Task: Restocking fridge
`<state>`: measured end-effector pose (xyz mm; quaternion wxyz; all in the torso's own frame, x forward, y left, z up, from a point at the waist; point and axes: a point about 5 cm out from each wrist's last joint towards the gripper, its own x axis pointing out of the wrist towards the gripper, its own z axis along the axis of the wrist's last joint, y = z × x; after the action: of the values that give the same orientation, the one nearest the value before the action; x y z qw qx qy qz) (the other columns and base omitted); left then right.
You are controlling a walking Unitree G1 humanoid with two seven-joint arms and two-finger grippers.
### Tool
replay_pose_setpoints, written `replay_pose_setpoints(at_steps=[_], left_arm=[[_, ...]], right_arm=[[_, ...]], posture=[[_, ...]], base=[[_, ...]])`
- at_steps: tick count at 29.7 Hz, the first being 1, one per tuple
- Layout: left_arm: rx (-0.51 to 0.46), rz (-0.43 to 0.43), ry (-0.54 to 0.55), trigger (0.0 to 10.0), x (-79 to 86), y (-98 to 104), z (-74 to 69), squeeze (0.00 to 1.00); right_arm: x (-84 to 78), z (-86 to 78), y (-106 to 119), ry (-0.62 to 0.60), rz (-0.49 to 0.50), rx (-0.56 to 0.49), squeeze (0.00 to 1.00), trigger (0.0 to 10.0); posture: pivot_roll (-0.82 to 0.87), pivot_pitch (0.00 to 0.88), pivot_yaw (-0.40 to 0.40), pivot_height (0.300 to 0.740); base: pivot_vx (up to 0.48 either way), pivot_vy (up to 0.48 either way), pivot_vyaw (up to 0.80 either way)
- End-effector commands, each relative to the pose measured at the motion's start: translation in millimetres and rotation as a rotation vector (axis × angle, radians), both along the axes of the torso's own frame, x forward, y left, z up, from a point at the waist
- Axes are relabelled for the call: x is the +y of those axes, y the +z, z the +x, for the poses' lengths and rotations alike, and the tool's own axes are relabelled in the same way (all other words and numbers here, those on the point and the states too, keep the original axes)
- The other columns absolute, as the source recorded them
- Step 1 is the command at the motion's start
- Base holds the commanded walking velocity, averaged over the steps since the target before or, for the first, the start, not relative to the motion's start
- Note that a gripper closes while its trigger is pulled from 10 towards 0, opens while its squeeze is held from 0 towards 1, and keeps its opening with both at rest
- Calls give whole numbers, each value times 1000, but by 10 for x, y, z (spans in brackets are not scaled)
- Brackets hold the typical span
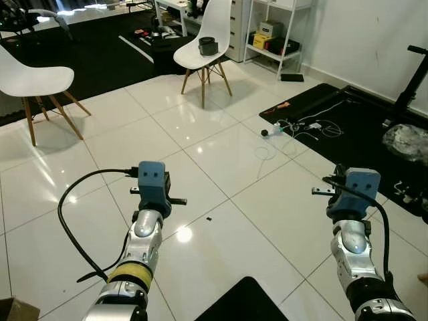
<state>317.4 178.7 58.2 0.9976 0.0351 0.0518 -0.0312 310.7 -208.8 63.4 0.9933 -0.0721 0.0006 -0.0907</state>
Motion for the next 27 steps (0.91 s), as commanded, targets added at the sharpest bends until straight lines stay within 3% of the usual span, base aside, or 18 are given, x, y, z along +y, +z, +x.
replay_pose_setpoints(at_steps=[1, 6, 9, 10, 15, 21, 27], left_arm=[[34, 28, -23, 10000, -10, -108, -92, 0], [70, 56, -25, 10000, 70, -216, -214, 0], [143, 54, 52, 10000, 279, -344, -312, 0], [143, 54, 52, 10000, 279, -344, -312, 0], [239, 9, 202, 10000, 599, -483, -456, 0], [279, 13, 304, 10000, 833, -523, -553, 0], [326, 25, 351, 10000, 934, -590, -635, 0]], right_arm=[[-21, -116, -176, 22, -30, 77, 0, 10000], [-229, -269, -324, -1, -85, 162, 0, 10000], [-606, -391, -364, -139, -109, 224, 0, 10000], [-606, -391, -364, -139, -109, 224, 0, 10000], [-1037, -565, -360, -335, -94, 272, 0, 10000], [-1256, -772, -445, -441, -107, 347, 0, 10000], [-1237, -897, -579, -444, -105, 414, 0, 10000]], posture=[[17, 14, -12, 740], [20, 17, -15, 740], [20, 24, -11, 740], [20, 24, -11, 740], [19, 32, -4, 740], [23, 38, 0, 740], [21, 41, 1, 740]], base=[[0, 0, 0], [0, 0, 0], [0, 0, 0], [0, 0, 0], [0, 0, 0], [0, 0, 0], [0, 0, 0]])
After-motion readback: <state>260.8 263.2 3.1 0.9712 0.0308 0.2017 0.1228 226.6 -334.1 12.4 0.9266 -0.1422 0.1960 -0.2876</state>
